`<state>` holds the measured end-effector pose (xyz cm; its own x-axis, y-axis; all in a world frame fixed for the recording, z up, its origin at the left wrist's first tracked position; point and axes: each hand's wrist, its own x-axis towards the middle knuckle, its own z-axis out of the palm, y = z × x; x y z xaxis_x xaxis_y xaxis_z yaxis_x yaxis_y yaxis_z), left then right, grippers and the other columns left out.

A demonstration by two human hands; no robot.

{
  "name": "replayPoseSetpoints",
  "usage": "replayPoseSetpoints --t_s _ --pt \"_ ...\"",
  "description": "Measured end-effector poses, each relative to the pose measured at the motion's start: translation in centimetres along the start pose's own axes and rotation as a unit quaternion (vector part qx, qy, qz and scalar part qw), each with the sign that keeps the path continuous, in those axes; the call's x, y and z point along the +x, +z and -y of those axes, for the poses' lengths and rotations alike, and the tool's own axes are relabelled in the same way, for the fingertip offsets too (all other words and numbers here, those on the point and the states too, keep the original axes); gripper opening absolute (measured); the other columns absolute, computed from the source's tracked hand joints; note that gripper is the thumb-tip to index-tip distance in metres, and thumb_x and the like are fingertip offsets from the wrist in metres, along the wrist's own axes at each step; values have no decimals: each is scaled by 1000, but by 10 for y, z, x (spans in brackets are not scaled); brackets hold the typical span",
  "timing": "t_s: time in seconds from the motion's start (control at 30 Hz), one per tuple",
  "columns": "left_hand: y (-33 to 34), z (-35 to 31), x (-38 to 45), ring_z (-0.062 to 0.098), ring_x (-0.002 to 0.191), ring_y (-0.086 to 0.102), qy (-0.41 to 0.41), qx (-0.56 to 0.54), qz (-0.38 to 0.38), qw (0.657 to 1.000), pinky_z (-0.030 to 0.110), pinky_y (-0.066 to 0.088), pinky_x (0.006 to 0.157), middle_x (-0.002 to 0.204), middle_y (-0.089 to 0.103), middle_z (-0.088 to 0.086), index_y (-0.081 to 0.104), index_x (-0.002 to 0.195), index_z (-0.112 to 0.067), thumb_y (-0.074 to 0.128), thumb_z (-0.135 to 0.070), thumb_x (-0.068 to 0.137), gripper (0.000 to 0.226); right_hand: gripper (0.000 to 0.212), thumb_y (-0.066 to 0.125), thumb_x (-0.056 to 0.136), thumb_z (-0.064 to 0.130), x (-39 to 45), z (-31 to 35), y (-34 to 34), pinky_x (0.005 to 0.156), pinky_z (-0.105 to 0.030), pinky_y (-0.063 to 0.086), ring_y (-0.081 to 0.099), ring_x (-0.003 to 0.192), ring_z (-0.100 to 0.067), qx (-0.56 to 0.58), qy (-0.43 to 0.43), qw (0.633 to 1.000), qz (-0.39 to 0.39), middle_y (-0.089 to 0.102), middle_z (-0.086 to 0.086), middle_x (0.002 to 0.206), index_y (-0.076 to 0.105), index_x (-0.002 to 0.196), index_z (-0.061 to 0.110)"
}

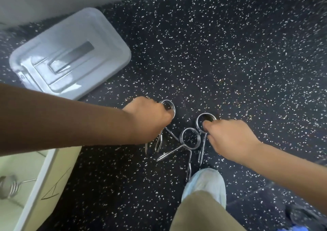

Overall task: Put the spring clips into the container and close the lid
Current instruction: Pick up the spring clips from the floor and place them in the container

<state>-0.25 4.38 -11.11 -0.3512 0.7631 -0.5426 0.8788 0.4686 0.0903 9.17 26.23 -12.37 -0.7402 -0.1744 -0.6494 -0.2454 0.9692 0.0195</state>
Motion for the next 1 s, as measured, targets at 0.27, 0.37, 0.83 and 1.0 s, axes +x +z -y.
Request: replayPoseSetpoints --t_s 0.27,0.37,0.83,1.0 --pt "-5 -9 8 28 84 67 -33 37 13 999 32 33 54 81 59 0 45 90 -21 53 -2 88 20 15 49 91 12 6 0 -1 45 -30 23 53 64 -27 -117 -19 993 18 51 4 74 36 93 20" --pt "-3 -7 3 28 85 68 -28 43 8 999 33 37 57 91 68 1 44 90 -20 55 -2 87 22 17 54 90 12 6 -4 -4 43 -31 16 45 60 -26 -146 -10 989 24 37 6 66 41 96 20" --pt "-20 22 -102 13 53 57 -109 -122 -117 980 35 54 54 64 55 -6 53 100 -26 42 -44 98 22 18 30 103 37 -27 13 -55 57 -33 42 55 68 -24 -68 -51 996 -22 56 6 84 35 94 22" --pt "-20 27 -156 -6 39 37 -132 -167 -163 963 15 27 36 48 40 -16 52 85 -32 57 -42 92 14 17 30 102 38 -35 39 -81 55 -31 43 49 63 -21 -56 -66 995 -50 47 7 75 30 90 26"
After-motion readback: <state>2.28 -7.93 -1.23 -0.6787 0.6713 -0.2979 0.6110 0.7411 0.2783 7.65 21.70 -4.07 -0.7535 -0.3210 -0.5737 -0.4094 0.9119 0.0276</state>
